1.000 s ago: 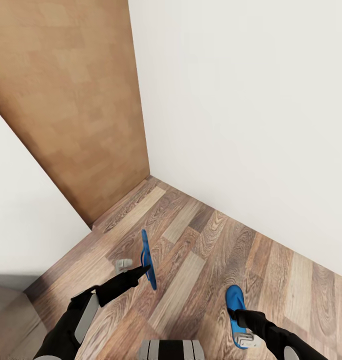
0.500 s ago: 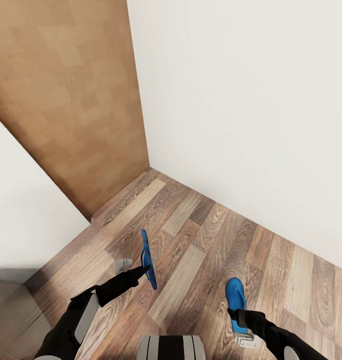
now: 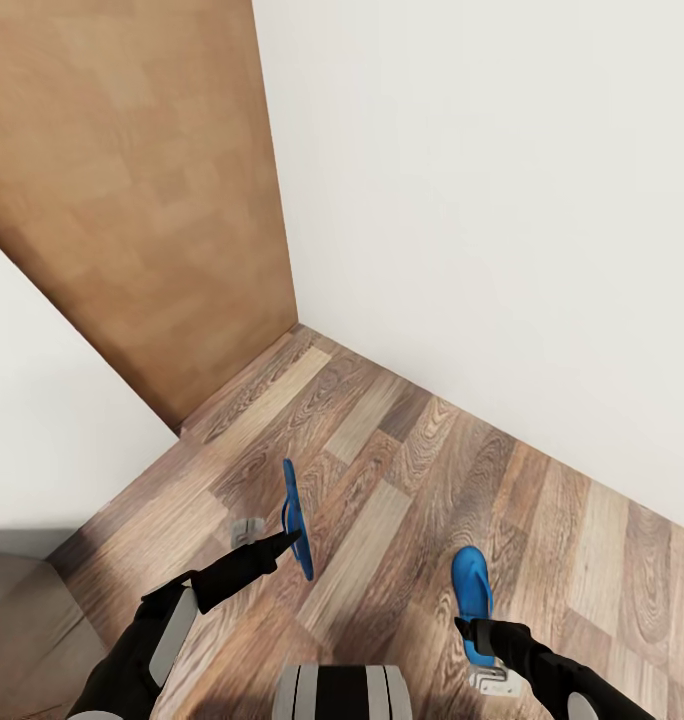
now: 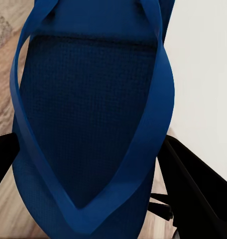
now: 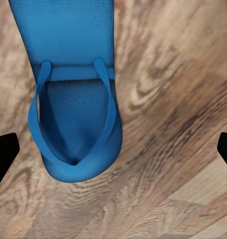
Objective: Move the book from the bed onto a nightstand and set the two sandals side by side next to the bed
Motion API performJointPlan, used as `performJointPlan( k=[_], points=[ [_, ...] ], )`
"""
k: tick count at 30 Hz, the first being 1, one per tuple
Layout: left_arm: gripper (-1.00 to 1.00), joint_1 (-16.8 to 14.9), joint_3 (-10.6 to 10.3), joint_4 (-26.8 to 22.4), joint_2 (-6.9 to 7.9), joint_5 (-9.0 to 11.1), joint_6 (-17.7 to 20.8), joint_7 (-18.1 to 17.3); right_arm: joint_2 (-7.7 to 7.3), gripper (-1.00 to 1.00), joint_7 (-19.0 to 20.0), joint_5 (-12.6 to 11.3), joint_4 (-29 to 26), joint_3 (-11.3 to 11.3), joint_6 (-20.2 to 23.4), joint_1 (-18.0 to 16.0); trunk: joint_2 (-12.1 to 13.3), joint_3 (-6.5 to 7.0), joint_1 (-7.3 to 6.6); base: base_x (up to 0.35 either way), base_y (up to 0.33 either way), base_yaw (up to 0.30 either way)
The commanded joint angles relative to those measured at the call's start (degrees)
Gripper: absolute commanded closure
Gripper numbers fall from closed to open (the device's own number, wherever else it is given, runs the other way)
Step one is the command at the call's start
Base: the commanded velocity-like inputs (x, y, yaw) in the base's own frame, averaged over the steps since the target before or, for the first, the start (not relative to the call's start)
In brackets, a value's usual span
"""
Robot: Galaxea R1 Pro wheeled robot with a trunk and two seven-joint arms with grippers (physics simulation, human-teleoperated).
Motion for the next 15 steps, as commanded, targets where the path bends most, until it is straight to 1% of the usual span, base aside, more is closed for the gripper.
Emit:
performJointPlan(
  k=[1,11,15],
  points=[
    [1.00,-0.03,0.18,0.01,-0.05,0.31,0.55,-0.22,-0.05,-1.00,-0.22,0.61,-0.06,0.11,-0.09,-0.03,-0.03,-0.26,0.01,0.000,0.000,0.000],
    [1.00,-0.03,0.23,-0.01,-0.05,0.38,0.58,-0.31,-0.01,-1.00,-0.22,0.61,-0.06,0.11,-0.07,-0.03,-0.03,-0.26,0.01,0.002,0.000,0.000],
    [1.00,-0.03,0.25,0.01,-0.05,0.36,0.57,-0.31,-0.04,-1.00,-0.22,0.61,-0.06,0.11,-0.06,-0.04,-0.03,-0.26,0.01,0.172,0.000,0.000]
  ],
)
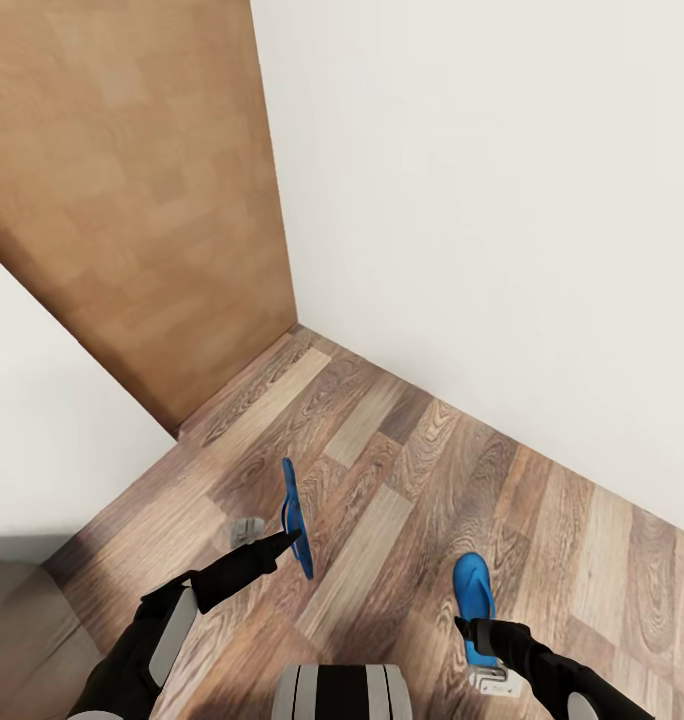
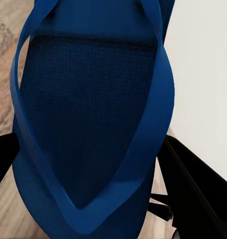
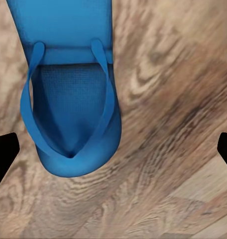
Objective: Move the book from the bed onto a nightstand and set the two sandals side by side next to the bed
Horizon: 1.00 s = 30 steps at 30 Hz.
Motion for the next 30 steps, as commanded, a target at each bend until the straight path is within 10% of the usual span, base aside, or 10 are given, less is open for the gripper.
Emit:
performJointPlan(
  k=[1,30],
  points=[
    [1.00,-0.02,0.18,0.01,-0.05,0.25,0.53,-0.22,-0.05,-1.00,-0.22,0.61,-0.06,0.11,-0.09,-0.02,-0.01,-0.04,0.01,0.118,0.000,0.000],
    [1.00,-0.02,0.19,-0.02,-0.05,0.28,0.51,-0.22,-0.06,-1.00,-0.19,0.61,-0.13,0.11,-0.09,-0.01,-0.01,-0.04,0.01,0.056,0.000,0.000]
  ],
)
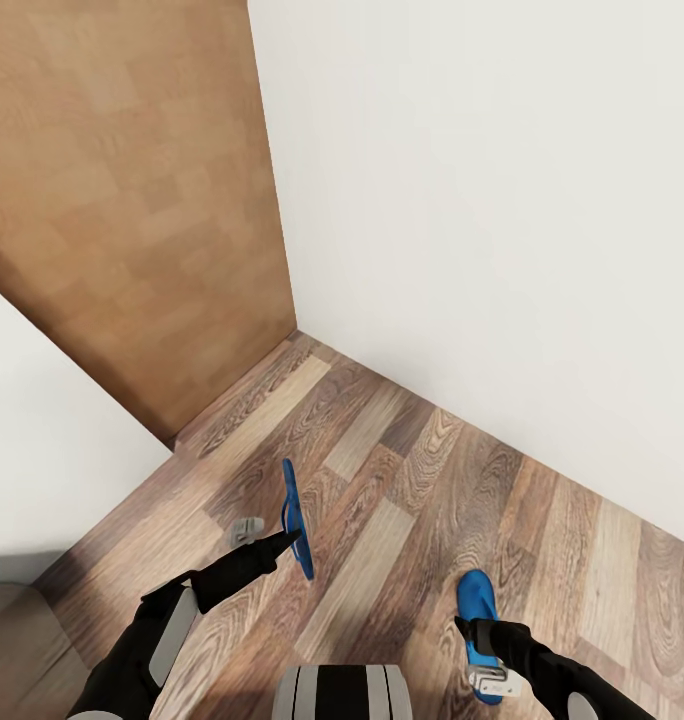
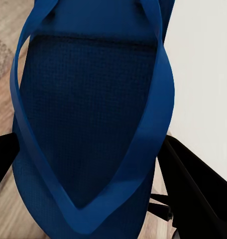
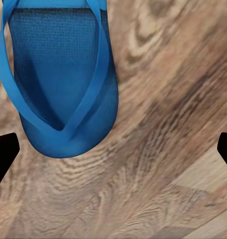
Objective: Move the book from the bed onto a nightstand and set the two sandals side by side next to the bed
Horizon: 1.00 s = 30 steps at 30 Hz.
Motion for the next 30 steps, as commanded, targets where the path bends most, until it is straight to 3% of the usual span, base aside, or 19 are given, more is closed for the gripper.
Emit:
performJointPlan(
  k=[1,15,30],
  points=[
    [1.00,-0.02,0.17,0.00,-0.05,0.25,0.53,-0.22,-0.05,-1.00,-0.22,0.61,-0.06,0.11,-0.09,-0.03,-0.01,-0.04,-0.01,0.002,0.000,0.000],
    [1.00,-0.02,0.17,0.01,-0.05,0.18,0.53,-0.22,-0.05,-1.00,-0.21,0.61,-0.01,0.11,-0.09,-0.04,-0.01,-0.04,-0.01,0.101,0.015,0.000],
    [1.00,-0.02,0.17,0.00,-0.05,0.23,0.53,-0.22,-0.05,-1.00,-0.23,0.61,0.02,0.10,-0.09,-0.03,-0.01,-0.04,-0.01,0.007,0.001,0.000]
  ],
)
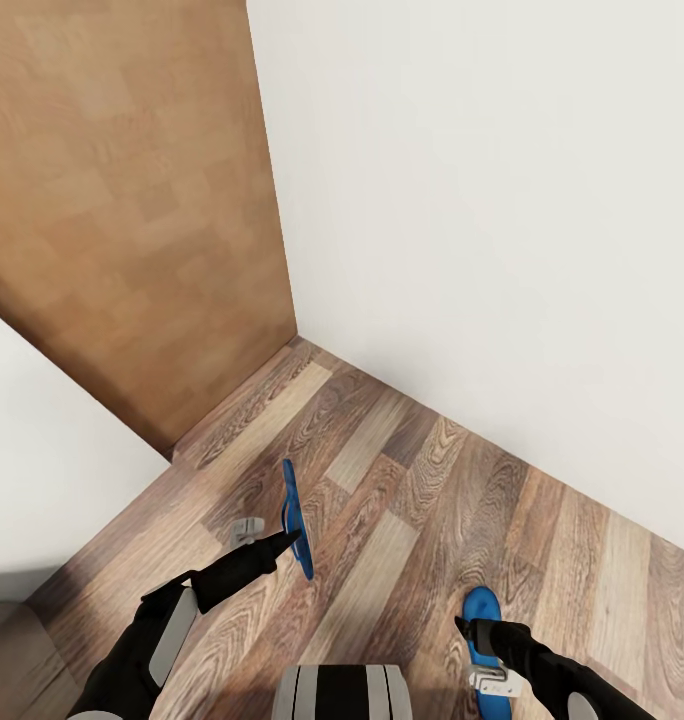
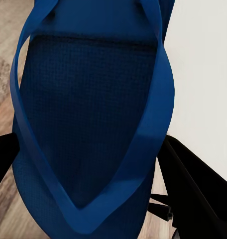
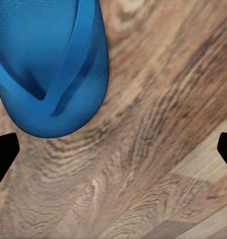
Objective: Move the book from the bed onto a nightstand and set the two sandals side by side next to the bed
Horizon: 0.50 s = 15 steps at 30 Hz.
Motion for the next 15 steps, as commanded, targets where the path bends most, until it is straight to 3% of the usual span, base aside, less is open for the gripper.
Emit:
performJointPlan(
  k=[1,15],
  points=[
    [1.00,-0.02,0.17,0.00,-0.05,0.26,0.53,-0.22,-0.04,-1.00,-0.22,0.61,-0.05,0.10,-0.09,-0.03,-0.01,-0.04,-0.01,0.000,0.000,0.000],
    [1.00,-0.02,0.17,0.00,-0.05,0.22,0.53,-0.30,-0.04,-1.00,-0.22,0.61,-0.05,0.06,-0.09,-0.03,-0.01,-0.04,-0.01,0.000,-0.046,0.000]
  ],
)
